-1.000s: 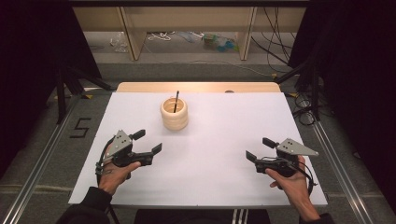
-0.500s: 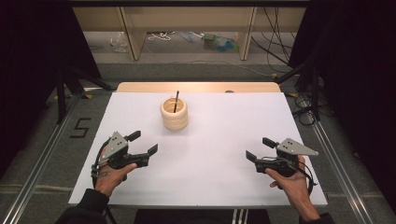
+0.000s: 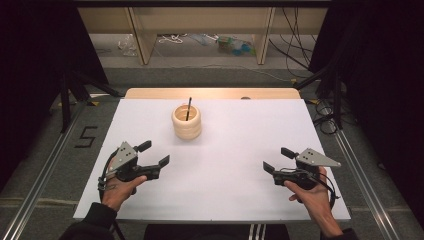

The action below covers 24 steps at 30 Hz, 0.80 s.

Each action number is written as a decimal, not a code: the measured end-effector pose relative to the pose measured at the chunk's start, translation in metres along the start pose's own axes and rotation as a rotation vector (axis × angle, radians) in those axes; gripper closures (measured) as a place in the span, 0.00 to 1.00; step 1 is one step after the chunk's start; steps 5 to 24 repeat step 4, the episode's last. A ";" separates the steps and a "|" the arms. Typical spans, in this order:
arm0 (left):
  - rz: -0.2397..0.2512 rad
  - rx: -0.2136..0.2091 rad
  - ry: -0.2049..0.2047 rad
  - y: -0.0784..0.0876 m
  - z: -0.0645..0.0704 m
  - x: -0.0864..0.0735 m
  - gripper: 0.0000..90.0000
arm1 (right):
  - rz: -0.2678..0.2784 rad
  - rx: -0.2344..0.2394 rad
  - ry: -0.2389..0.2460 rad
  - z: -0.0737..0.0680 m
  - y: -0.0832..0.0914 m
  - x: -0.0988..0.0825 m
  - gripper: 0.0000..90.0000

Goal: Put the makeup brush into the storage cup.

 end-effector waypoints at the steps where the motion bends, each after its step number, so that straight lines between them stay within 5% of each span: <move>1: -0.002 0.000 0.001 0.000 0.000 0.000 0.18 | -0.006 -0.002 0.001 0.000 0.000 0.000 0.17; 24: -0.001 -0.003 0.002 0.000 0.001 0.000 0.18 | 0.005 0.001 0.000 0.000 0.000 0.000 0.17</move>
Point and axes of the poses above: each handheld gripper's, and its own axes: y roughly backward along the jaws, x roughly out of its top, z roughly to its right, the point moved 6 cm from there along -y, roughly forward along the jaws, and after that the axes turned 6 degrees about y, right-handed, at the moved point
